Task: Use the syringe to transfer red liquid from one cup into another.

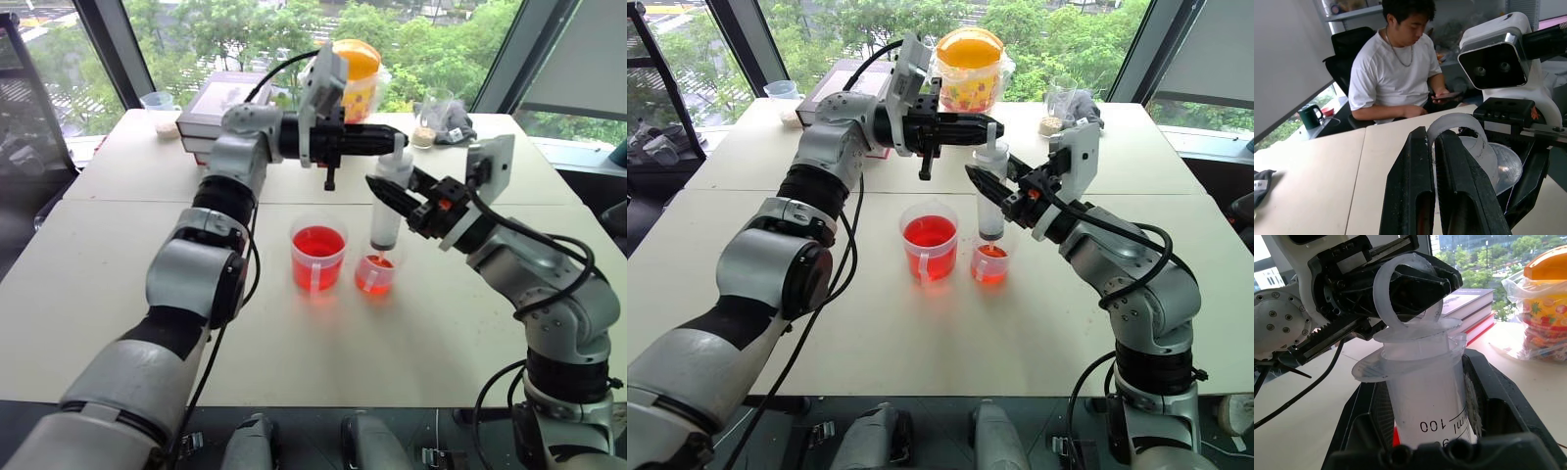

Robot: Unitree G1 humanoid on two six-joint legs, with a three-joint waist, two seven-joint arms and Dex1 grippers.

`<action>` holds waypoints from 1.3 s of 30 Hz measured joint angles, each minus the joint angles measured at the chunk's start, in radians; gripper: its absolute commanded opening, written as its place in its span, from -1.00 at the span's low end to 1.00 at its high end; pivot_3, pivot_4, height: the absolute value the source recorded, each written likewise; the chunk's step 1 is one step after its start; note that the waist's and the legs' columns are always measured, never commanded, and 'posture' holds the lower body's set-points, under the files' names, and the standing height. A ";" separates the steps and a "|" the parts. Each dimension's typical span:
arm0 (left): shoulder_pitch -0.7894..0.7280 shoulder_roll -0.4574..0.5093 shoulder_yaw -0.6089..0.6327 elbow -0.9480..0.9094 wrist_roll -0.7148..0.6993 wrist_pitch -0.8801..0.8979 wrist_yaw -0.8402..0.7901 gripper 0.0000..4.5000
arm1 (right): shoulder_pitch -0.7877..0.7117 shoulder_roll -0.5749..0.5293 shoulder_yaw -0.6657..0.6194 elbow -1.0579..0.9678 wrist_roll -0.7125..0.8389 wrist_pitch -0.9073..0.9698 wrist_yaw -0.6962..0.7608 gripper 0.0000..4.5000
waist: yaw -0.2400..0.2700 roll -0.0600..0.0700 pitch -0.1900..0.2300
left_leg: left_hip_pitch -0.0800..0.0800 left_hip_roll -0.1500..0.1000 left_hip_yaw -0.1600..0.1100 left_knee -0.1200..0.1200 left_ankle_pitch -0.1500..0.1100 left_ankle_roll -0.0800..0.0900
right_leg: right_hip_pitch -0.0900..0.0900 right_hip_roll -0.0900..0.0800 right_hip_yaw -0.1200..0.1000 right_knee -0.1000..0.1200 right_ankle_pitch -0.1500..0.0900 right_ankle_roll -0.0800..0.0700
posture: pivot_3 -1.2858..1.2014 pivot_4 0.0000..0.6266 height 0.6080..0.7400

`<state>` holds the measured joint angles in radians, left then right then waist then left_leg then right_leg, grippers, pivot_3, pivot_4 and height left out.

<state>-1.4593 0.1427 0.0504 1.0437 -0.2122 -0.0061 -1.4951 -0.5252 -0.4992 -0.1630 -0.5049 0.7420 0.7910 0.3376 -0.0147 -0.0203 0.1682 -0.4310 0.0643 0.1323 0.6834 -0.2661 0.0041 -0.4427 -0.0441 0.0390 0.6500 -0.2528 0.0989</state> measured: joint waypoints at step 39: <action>0.254 0.240 -0.050 -0.306 -0.026 0.294 -0.048 0.99 | 0.024 0.008 -0.008 0.011 -0.027 -0.076 0.023 -0.30 | 0.000 0.000 0.000 | 0.000 0.000 0.000 0.001 0.000 0.000 | 0.000 0.000 0.000 0.001 0.000 0.000 | 0.03 -0.52 1.00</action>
<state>-1.2057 0.3832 0.0001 0.7373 -0.2380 0.2883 -1.5435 -0.5017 -0.4915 -0.1715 -0.4939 0.7153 0.7148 0.3607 -0.0147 -0.0202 0.1682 -0.4309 0.0646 0.1328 0.6839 -0.2660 0.0039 -0.4427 -0.0444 0.0389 0.6510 -0.2528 0.0990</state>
